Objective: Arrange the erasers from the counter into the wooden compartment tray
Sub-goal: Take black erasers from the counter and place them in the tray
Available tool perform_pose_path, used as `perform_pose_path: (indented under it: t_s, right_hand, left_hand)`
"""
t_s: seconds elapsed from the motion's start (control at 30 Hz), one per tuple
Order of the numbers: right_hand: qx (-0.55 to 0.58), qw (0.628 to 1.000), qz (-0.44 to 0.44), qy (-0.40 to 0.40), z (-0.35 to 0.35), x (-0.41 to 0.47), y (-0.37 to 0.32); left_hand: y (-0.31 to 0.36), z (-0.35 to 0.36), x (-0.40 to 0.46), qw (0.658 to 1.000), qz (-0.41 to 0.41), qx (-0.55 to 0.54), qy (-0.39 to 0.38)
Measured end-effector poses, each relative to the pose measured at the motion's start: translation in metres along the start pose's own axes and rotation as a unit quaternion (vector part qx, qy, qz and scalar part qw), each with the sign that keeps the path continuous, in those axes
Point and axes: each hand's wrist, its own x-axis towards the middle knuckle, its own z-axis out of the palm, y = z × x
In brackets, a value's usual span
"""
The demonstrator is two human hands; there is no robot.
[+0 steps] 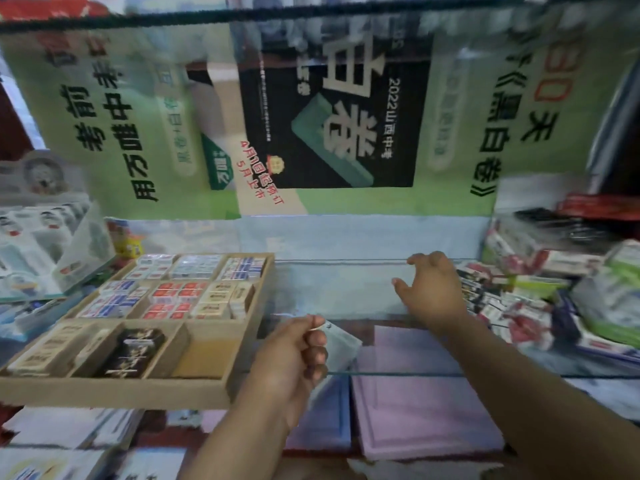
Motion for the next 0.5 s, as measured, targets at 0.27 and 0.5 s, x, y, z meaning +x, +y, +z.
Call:
perform_pose_path:
  t_s: [0.27, 0.5]
  right_hand:
    - [-0.177, 0.959, 0.121, -0.187, -0.008, 0.044, 0.062]
    - [-0.169, 0.972, 0.088, -0.14, 0.016, 0.042, 0.052]
  left_hand:
    - [-0.025, 0.037, 0.014, 0.998, -0.056, 0.004, -0.005]
    - [-0.035, 0.047, 0.024, 0.997, -0.076, 0.011, 0.0]
